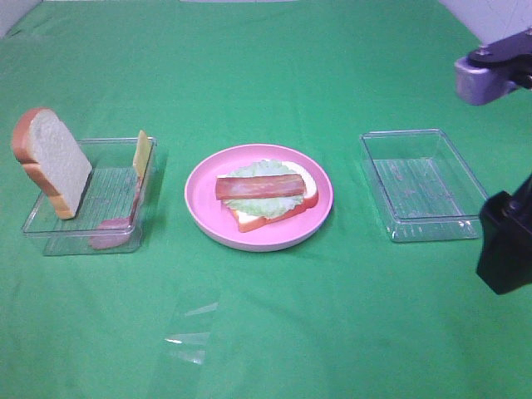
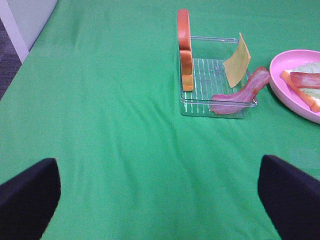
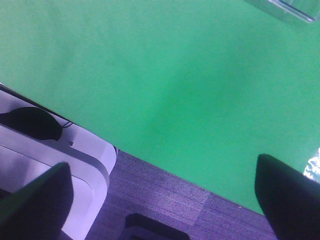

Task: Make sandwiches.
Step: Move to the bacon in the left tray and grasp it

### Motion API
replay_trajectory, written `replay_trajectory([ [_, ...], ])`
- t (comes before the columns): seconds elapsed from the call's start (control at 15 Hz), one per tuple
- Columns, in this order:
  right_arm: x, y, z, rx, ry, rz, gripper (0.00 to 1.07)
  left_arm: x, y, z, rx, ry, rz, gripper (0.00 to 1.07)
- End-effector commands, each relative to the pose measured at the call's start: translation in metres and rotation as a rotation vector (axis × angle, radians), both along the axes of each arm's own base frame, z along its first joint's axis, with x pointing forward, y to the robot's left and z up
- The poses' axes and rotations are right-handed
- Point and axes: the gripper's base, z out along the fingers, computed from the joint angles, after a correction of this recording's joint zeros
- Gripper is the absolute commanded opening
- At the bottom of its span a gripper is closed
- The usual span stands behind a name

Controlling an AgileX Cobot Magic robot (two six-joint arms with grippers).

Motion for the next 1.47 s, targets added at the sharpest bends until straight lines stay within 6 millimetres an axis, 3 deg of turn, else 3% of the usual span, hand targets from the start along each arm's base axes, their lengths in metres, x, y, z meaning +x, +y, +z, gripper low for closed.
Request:
replay_trajectory([
  [0.07, -0.019, -0.016, 0.0, 0.0, -0.012, -0.013, 0.96, -0.002, 0.0, 0.0, 0.004, -0.018, -0.003, 1.0],
  [0.33, -0.055, -0.066, 0.008, 0.116, -0.165, -0.296, 0.96, -0.002, 0.0, 0.0, 0.004, -0.018, -0.003, 1.0],
  [0.47, -0.087, -0.082, 0.013, 0.176, -0.344, -0.391, 0.96, -0.002, 0.0, 0.0, 0.004, -0.018, -0.003, 1.0],
  [0.53, -0.118, -0.088, 0.011, 0.234, -0.538, -0.415, 0.96, -0.002, 0.0, 0.0, 0.004, -0.018, -0.003, 1.0],
  [0.67, -0.145, -0.09, 0.004, 0.282, -0.692, -0.401, 0.96, -0.002, 0.0, 0.0, 0.004, -0.018, -0.003, 1.0],
  [0.87, -0.159, -0.092, -0.012, 0.3, -0.751, -0.394, 0.96, -0.002, 0.0, 0.0, 0.004, -0.018, -0.003, 1.0],
  [1.07, -0.161, -0.092, -0.037, 0.283, -0.729, -0.378, 0.96, -0.002, 0.0, 0.0, 0.004, -0.018, -0.003, 1.0],
  [1.47, -0.169, -0.093, -0.038, 0.303, -0.789, -0.371, 0.96, -0.002, 0.0, 0.0, 0.003, -0.016, -0.003, 1.0],
])
